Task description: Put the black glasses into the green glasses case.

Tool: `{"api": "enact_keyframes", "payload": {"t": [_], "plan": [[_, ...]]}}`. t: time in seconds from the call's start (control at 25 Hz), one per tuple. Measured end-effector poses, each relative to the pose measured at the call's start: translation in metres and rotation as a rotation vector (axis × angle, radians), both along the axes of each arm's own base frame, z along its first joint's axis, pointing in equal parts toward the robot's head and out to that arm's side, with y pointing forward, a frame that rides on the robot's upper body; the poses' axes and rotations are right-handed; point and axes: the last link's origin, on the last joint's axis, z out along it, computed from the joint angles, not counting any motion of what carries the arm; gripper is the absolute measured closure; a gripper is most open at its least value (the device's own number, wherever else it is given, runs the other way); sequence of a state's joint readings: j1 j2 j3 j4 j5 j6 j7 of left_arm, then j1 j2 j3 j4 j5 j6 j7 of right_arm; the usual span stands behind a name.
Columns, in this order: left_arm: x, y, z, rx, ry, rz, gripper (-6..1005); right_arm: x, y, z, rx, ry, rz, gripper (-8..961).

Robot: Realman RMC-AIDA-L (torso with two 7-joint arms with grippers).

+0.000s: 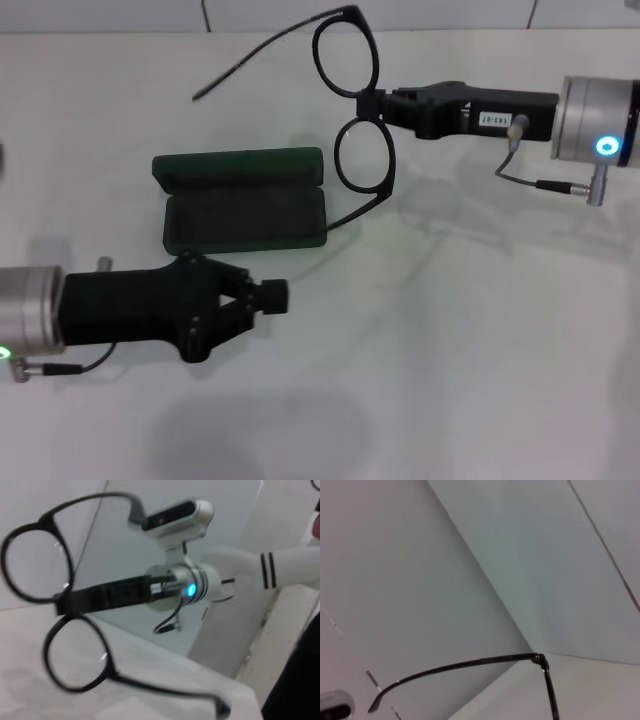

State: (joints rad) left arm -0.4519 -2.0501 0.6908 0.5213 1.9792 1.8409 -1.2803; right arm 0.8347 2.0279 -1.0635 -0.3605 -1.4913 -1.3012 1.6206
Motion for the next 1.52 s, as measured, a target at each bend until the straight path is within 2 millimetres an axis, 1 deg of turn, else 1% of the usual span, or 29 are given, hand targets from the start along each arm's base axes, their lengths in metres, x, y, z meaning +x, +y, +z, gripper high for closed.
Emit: {"api": "enact_keyframes", "payload": {"t": [0.2,0.4,0.68,0.88,1.12,1.52], "plan": [[0.008,0.004,-0.007,-0.017,-0.017,-0.017,982,-0.004,-0.004,-0.009,0.058,-0.010,0.094,894],[0.012,0.006,-0.009,-0.020,-0.029,-0.017,995,-0.011,-0.011,-0.017,0.073,-0.017,0.180,893],[0.016,0.010,-0.006,0.011,-0.071,-0.005,997,-0.013,-0.015,-0.022,0.063,-0.023,0.208,891],[0.017,0.015,0.000,0.064,-0.103,0.011,996,-0.012,-0.023,-0.029,0.026,-0.058,0.249,890],[0.019,0.021,0.002,0.095,-0.108,0.011,996,-0.018,-0.035,-0.039,-0.031,-0.099,0.338,888],[0.024,0.024,-0.001,0.111,-0.103,-0.024,997,-0.023,-0.043,-0.040,-0.064,-0.087,0.387,886]]}}
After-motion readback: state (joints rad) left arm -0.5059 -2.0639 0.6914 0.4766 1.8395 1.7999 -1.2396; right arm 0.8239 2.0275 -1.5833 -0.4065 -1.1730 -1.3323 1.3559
